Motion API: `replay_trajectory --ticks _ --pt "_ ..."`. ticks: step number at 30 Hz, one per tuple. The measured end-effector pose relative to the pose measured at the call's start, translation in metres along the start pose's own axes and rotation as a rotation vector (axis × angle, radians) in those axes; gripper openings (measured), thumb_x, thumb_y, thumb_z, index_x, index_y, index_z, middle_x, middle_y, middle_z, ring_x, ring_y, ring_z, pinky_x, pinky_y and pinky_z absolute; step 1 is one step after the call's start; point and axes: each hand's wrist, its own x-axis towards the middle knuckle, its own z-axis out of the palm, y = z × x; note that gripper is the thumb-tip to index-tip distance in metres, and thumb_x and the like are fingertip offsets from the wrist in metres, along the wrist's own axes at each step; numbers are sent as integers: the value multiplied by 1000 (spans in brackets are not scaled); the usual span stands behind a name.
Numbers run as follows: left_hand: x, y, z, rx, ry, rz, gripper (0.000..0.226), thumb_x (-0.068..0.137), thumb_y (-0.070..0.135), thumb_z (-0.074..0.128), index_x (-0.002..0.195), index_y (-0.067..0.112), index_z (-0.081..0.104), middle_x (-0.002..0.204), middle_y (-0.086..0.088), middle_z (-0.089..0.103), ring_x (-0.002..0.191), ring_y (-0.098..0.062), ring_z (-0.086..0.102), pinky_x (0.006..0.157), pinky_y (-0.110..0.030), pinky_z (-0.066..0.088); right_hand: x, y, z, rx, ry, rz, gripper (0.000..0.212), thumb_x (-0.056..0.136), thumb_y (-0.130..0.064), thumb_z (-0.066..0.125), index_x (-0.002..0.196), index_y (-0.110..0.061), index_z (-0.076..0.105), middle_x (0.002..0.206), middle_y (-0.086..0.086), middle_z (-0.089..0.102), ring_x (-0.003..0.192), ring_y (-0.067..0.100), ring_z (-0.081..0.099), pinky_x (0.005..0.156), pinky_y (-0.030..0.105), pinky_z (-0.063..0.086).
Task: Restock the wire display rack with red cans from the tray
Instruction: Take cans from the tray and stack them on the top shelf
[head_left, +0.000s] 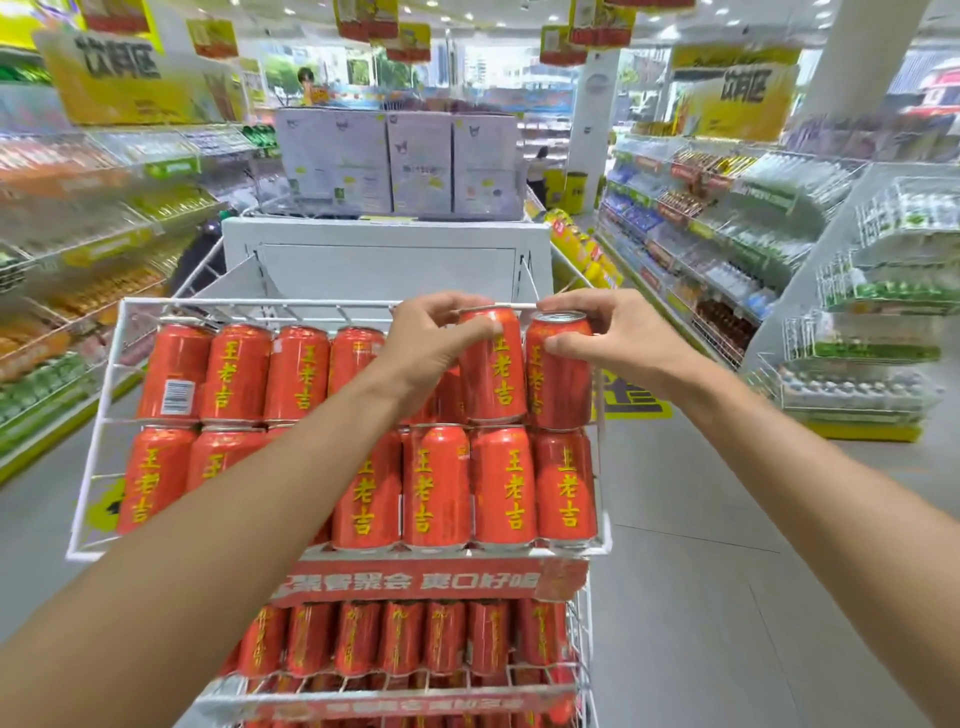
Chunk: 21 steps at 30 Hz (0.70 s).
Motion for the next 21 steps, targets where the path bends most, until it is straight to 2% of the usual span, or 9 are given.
replay_trajectory --ticks 2,6,11,15,21 --pt "2 -2 0 12 0 3 42 62 31 90 99 15 81 108 -26 75 93 -27 69 89 -50 54 3 1 -1 -23 -12 -18 39 85 -12 82 123 -13 74 111 -3 77 92 2 72 79 17 54" --pt "2 -7 0 37 15 15 41 65 25 88 102 11 81 104 -18 78 91 -23 70 91 -47 57 5 -1 -1 -94 -38 -74 35 86 -13 80 121 -12 76 109 -4 76 90 0 71 80 16 52" --pt "2 -6 3 62 28 25 34 72 17 86 104 8 80 100 -17 78 85 -17 69 82 -37 57 8 -5 -8 -195 -62 -133 34 82 -26 80 115 -20 79 111 -5 78 104 15 74 94 42 60" --pt "2 -8 5 51 40 12 32 74 14 86 104 8 80 95 -12 77 85 -19 69 78 -34 59 8 -7 -15 -228 -101 -162 30 87 -21 79 117 -20 79 110 -4 78 103 17 75 93 46 60" --pt "5 -13 7 1 49 6 42 64 24 89 101 7 80 103 -24 77 93 -28 72 90 -48 61 5 -7 -19 -294 -99 -226 33 90 -22 78 123 -19 77 115 -9 78 107 8 74 96 41 59"
